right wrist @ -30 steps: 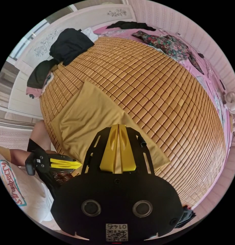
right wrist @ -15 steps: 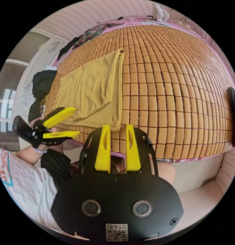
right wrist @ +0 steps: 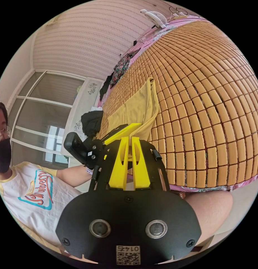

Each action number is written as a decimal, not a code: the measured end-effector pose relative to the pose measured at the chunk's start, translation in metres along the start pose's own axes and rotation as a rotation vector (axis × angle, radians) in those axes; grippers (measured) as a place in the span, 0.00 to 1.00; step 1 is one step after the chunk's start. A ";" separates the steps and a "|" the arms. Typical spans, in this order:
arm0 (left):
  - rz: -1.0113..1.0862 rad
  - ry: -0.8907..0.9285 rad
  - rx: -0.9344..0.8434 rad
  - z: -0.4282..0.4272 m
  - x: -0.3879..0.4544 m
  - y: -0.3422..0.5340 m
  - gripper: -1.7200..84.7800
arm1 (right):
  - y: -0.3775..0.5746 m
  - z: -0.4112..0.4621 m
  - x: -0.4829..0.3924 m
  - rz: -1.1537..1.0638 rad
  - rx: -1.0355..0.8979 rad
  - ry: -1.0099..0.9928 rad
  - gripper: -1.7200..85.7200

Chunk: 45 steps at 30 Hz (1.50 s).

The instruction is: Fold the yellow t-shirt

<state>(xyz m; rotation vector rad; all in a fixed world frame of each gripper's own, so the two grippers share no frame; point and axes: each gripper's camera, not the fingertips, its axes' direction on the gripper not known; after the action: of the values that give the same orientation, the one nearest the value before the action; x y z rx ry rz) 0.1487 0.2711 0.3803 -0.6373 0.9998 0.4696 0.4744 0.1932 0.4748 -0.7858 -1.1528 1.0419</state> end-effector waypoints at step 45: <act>-0.564 -0.136 0.334 -0.267 -0.175 0.108 0.06 | -0.072 0.121 -0.154 -0.390 0.195 0.215 0.11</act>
<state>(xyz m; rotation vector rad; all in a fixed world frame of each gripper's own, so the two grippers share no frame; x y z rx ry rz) -0.1671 0.1543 0.4017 -0.5460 0.7053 -0.1489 0.3640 0.0221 0.5185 -0.4794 -0.9543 0.7116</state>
